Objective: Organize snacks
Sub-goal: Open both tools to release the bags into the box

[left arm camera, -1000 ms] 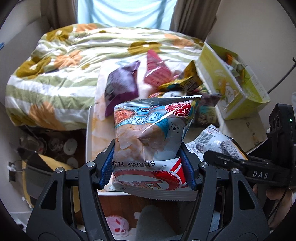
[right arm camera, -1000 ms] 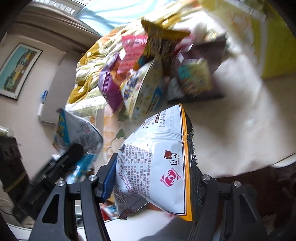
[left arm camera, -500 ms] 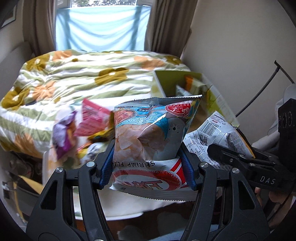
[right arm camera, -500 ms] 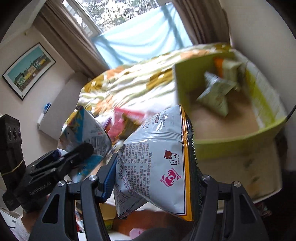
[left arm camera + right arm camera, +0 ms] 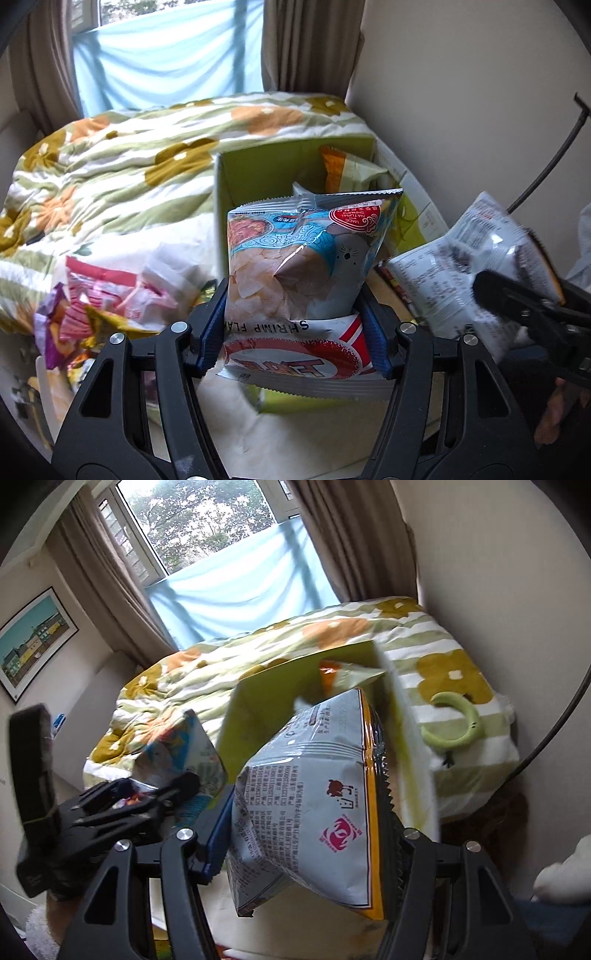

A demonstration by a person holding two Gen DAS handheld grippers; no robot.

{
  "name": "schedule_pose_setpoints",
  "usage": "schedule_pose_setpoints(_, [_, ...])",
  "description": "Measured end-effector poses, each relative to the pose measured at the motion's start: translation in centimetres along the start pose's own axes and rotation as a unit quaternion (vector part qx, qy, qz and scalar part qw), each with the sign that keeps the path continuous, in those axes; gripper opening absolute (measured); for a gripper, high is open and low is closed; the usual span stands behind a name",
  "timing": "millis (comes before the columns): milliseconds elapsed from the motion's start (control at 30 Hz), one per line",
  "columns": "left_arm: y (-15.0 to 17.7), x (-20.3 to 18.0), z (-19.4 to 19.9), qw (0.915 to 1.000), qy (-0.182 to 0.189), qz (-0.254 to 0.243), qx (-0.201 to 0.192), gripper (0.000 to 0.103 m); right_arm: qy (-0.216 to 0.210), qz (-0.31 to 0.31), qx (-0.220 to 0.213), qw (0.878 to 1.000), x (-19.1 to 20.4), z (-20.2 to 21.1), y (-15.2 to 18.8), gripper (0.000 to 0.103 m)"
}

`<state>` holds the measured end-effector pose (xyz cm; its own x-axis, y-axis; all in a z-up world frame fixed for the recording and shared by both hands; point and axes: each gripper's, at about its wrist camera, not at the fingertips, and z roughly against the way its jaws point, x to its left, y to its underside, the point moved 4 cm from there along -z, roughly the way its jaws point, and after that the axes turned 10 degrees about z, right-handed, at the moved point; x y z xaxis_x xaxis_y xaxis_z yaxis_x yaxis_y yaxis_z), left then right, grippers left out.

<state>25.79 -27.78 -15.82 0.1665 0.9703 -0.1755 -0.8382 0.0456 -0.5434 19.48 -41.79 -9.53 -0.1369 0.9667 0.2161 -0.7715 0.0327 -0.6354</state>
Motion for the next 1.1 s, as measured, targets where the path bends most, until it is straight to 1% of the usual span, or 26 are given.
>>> schedule_pose_setpoints(67, [0.2, -0.9, -2.1, 0.9999, -0.001, 0.002, 0.017, 0.06, 0.003, 0.002, 0.005, 1.0, -1.1, -0.5, -0.3, 0.058])
schedule_pose_setpoints(100, [0.6, -0.7, -2.8, 0.9997, -0.002, 0.003, 0.024, 0.061, 0.005, 0.003, 0.01, 1.0, -1.7, -0.7, -0.3, 0.058])
schedule_pose_setpoints(133, [0.9, -0.9, -3.4, 0.9996, -0.006, 0.003, 0.029, 0.064, 0.006, 0.004, 0.013, 1.0, -2.0, -0.9, -0.3, 0.058])
schedule_pose_setpoints(200, [1.4, -0.9, -4.2, 0.9992, -0.021, 0.001, 0.034, 0.084, 0.007, 0.005, 0.02, 1.0, -2.7, -1.3, -0.3, 0.058])
schedule_pose_setpoints(233, [1.6, -1.0, -4.4, 0.999, -0.026, 0.002, 0.038, 0.1, 0.007, 0.005, 0.023, 1.0, -3.0, -1.4, -0.3, 0.058])
schedule_pose_setpoints(267, [1.8, -0.7, -4.2, 0.9991, -0.025, 0.005, 0.034, 0.102, 0.006, 0.005, 0.025, 1.0, -3.2, -1.4, -0.2, 0.058])
schedule_pose_setpoints(333, [2.0, -0.5, -3.6, 0.9993, -0.021, 0.014, 0.027, 0.102, 0.006, 0.006, 0.027, 1.0, -3.5, -1.6, -0.3, 0.058])
schedule_pose_setpoints(467, [2.5, 0.4, -2.4, 0.9988, -0.033, 0.023, 0.027, 0.102, 0.01, 0.018, 0.024, 0.999, -3.7, -1.5, -0.2, 0.058])
schedule_pose_setpoints(667, [3.7, 1.9, 0.4, 0.9975, -0.043, 0.056, 0.009, 0.102, 0.009, 0.03, 0.016, 0.999, -3.7, -1.5, -0.6, 0.059])
schedule_pose_setpoints(800, [3.9, 2.6, 1.2, 0.996, -0.06, 0.065, 0.006, 0.102, 0.027, 0.05, 0.024, 0.998, -3.6, -2.7, -1.3, 0.06])
schedule_pose_setpoints(933, [4.2, 3.3, 2.0, 0.9948, -0.067, 0.077, 0.006, 0.102, 0.022, 0.049, 0.033, 0.998, -3.8, -4.4, -1.6, 0.06])
schedule_pose_setpoints(967, [4.2, 3.5, 2.1, 0.9945, -0.069, 0.079, 0.006, 0.102, 0.022, 0.049, 0.033, 0.998, -3.8, -4.8, -1.6, 0.062])
schedule_pose_setpoints(1033, [4.4, 3.7, 2.3, 0.9938, -0.072, 0.085, 0.005, 0.102, 0.025, 0.049, 0.032, 0.998, -3.8, -5.5, -1.7, 0.074])
schedule_pose_setpoints(1067, [4.5, 3.7, 2.4, 0.9936, -0.074, 0.085, 0.004, 0.102, 0.02, 0.053, 0.036, 0.998, -3.7, -5.9, -1.6, 0.088])
schedule_pose_setpoints(1100, [4.7, 3.7, 2.5, 0.9933, -0.078, 0.086, 0.003, 0.102, 0.018, 0.057, 0.036, 0.998, -3.7, -6.1, -1.4, 0.097])
